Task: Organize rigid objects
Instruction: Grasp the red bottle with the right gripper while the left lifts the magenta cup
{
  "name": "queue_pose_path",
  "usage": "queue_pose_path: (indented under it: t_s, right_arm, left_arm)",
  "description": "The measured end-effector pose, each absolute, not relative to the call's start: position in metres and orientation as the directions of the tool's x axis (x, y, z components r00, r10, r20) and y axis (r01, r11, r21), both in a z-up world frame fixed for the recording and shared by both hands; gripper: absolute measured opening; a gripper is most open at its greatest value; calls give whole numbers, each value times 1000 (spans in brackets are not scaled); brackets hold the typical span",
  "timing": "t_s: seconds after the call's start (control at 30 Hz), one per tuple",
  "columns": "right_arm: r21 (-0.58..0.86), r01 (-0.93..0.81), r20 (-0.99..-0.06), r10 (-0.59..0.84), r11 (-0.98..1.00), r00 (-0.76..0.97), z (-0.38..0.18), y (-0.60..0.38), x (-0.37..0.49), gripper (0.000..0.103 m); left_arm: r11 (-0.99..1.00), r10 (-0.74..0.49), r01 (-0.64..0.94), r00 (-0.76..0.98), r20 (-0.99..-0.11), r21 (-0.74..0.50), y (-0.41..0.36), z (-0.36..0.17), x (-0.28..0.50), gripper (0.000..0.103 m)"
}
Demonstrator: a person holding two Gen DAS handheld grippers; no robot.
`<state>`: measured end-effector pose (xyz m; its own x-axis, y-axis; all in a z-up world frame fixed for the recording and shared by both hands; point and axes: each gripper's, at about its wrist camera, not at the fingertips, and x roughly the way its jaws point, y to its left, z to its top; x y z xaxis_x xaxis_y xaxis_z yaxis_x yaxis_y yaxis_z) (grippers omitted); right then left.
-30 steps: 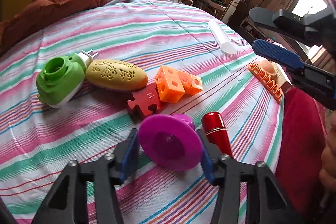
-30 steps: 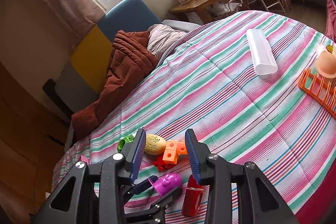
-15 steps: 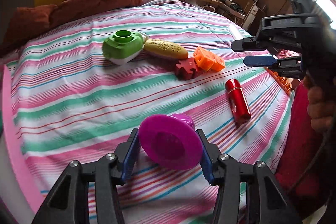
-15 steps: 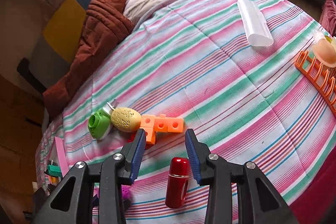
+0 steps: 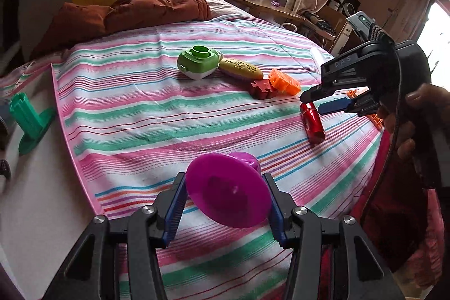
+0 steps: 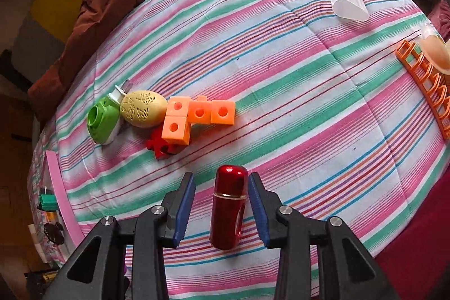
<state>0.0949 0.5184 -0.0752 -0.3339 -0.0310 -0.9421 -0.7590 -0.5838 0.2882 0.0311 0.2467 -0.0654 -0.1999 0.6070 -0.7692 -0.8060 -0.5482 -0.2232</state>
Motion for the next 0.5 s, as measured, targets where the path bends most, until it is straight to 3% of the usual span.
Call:
queue_pose_path:
  t_s: [0.1,0.2,0.5]
  right_arm:
    - [251,-756,-955,-26,-604,-296,-78,510,94,38]
    - [196,-673,-964,-17,-713,-264,-77,490,79,24]
    - [158,-331,-918,-15,-930,-397,-75,408,35,24]
  left_arm:
    - [-545,621,-806,-205,-757,-229,238,-60,35,53]
    - [-549,633,-801,-209,-746,-241,229,-55,38,53]
    - [-611,638,-749,-272,-720,-258,185,-39,30,53]
